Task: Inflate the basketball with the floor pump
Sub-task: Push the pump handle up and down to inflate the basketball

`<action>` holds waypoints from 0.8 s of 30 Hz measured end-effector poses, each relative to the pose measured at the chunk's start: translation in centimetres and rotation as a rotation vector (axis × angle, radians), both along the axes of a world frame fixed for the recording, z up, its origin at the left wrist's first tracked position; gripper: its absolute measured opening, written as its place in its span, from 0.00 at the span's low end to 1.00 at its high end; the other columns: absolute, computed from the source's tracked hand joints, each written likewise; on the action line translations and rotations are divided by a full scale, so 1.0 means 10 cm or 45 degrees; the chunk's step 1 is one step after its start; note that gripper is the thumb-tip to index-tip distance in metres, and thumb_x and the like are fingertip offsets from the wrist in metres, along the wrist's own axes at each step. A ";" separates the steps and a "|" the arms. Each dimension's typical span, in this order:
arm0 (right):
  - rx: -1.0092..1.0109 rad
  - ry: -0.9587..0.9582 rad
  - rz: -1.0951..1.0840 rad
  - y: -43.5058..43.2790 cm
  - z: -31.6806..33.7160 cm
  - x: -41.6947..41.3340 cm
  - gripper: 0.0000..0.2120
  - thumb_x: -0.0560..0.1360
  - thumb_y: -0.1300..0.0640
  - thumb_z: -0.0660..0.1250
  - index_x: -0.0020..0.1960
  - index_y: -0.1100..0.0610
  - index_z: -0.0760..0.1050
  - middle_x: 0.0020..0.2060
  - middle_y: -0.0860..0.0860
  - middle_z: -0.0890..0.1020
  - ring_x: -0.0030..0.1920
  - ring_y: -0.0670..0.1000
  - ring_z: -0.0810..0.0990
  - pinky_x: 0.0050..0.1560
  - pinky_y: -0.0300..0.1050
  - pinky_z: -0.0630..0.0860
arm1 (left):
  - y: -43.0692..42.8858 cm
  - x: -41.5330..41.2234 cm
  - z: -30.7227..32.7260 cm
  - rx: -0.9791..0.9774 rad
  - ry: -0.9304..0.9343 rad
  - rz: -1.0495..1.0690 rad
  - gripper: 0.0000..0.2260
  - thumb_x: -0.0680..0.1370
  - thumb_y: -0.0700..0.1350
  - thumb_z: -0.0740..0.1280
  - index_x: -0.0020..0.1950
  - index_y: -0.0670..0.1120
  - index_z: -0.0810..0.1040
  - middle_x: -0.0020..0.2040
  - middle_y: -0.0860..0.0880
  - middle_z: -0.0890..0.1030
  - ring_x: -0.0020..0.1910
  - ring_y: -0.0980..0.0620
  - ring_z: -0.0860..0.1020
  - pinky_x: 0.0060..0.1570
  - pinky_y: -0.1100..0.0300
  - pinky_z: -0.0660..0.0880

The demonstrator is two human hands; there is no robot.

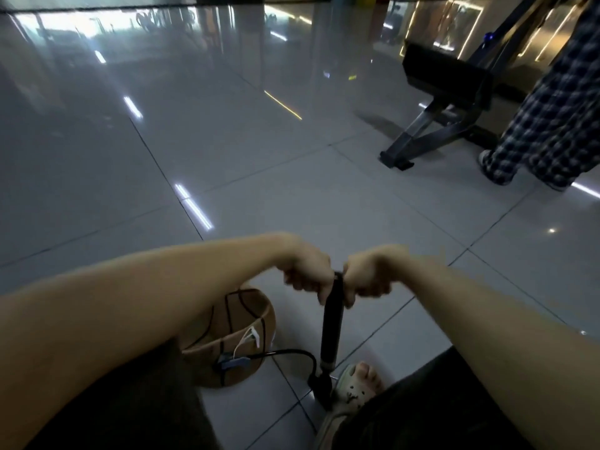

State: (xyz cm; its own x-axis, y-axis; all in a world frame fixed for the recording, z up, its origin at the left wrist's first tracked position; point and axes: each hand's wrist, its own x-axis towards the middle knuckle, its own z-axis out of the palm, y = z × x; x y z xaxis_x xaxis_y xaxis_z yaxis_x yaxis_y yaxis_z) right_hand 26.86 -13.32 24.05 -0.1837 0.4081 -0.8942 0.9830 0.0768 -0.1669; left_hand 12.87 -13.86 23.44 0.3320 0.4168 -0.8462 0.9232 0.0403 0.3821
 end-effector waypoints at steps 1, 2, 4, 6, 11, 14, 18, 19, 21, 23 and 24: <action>0.027 0.034 -0.021 0.07 0.23 -0.01 0.09 0.74 0.63 0.70 0.38 0.58 0.71 0.25 0.51 0.63 0.25 0.49 0.59 0.30 0.40 0.55 | 0.07 -0.04 0.22 0.011 -0.015 0.027 0.13 0.76 0.40 0.71 0.35 0.47 0.71 0.27 0.50 0.65 0.26 0.51 0.61 0.29 0.60 0.57; 0.058 0.063 -0.042 0.14 0.48 -0.01 0.10 0.73 0.63 0.69 0.37 0.57 0.70 0.25 0.51 0.63 0.25 0.49 0.58 0.30 0.40 0.54 | 0.13 -0.07 0.46 0.023 -0.026 0.048 0.14 0.76 0.40 0.71 0.35 0.48 0.70 0.28 0.51 0.64 0.26 0.51 0.60 0.29 0.59 0.55; 0.084 0.116 -0.077 0.27 0.92 0.00 0.14 0.73 0.64 0.69 0.34 0.54 0.67 0.26 0.50 0.62 0.26 0.49 0.57 0.30 0.41 0.53 | 0.25 -0.11 0.87 0.052 -0.055 0.079 0.15 0.77 0.40 0.70 0.34 0.49 0.68 0.29 0.51 0.61 0.27 0.52 0.57 0.30 0.58 0.52; 0.061 0.153 -0.066 0.32 1.11 0.03 0.16 0.73 0.64 0.70 0.34 0.53 0.66 0.28 0.50 0.61 0.28 0.49 0.55 0.31 0.43 0.52 | 0.30 -0.10 1.04 0.092 -0.069 0.075 0.16 0.77 0.40 0.70 0.34 0.50 0.67 0.30 0.51 0.60 0.28 0.51 0.55 0.32 0.57 0.51; -0.040 0.076 -0.052 0.15 0.38 0.16 0.18 0.73 0.65 0.68 0.33 0.53 0.63 0.27 0.50 0.59 0.27 0.49 0.54 0.31 0.43 0.51 | 0.12 0.08 0.38 -0.006 -0.002 0.053 0.12 0.76 0.37 0.69 0.34 0.47 0.71 0.28 0.51 0.62 0.26 0.52 0.56 0.31 0.57 0.52; -0.040 0.080 -0.063 0.10 -0.11 0.19 0.15 0.72 0.66 0.68 0.33 0.54 0.66 0.26 0.50 0.60 0.27 0.50 0.55 0.32 0.43 0.51 | 0.05 0.13 -0.08 0.000 -0.015 0.062 0.11 0.74 0.37 0.70 0.34 0.45 0.72 0.26 0.50 0.63 0.26 0.51 0.57 0.30 0.57 0.54; -0.008 0.077 -0.036 0.02 -0.55 0.19 0.05 0.71 0.66 0.69 0.39 0.59 0.74 0.26 0.51 0.65 0.26 0.51 0.59 0.31 0.44 0.57 | -0.03 0.13 -0.56 0.043 -0.030 0.055 0.08 0.72 0.38 0.71 0.36 0.44 0.75 0.27 0.50 0.67 0.24 0.52 0.62 0.28 0.59 0.58; -0.004 0.070 -0.021 -0.02 -0.64 0.20 0.04 0.71 0.65 0.69 0.40 0.60 0.75 0.25 0.52 0.66 0.26 0.51 0.60 0.30 0.44 0.58 | -0.07 0.15 -0.66 0.055 -0.023 0.044 0.08 0.72 0.39 0.71 0.36 0.44 0.75 0.27 0.49 0.68 0.24 0.51 0.62 0.27 0.60 0.60; 0.001 0.054 -0.007 -0.12 -0.77 0.22 0.04 0.72 0.65 0.69 0.40 0.61 0.75 0.24 0.52 0.66 0.25 0.51 0.61 0.30 0.43 0.59 | -0.18 0.19 -0.79 0.061 -0.017 0.035 0.07 0.72 0.39 0.71 0.36 0.43 0.75 0.29 0.48 0.68 0.25 0.50 0.63 0.27 0.60 0.60; 0.006 0.028 0.012 -0.23 -0.78 0.20 0.04 0.73 0.65 0.68 0.41 0.61 0.74 0.22 0.51 0.66 0.24 0.51 0.61 0.30 0.43 0.59 | -0.28 0.21 -0.81 0.079 -0.008 0.014 0.08 0.73 0.39 0.71 0.36 0.43 0.74 0.29 0.47 0.69 0.25 0.49 0.64 0.27 0.59 0.61; 0.002 0.009 0.027 -0.26 -0.72 0.19 0.04 0.74 0.64 0.68 0.41 0.61 0.74 0.22 0.51 0.65 0.24 0.51 0.60 0.30 0.43 0.59 | -0.31 0.20 -0.76 0.084 0.008 0.006 0.09 0.73 0.40 0.72 0.36 0.43 0.74 0.29 0.47 0.69 0.25 0.49 0.64 0.27 0.59 0.61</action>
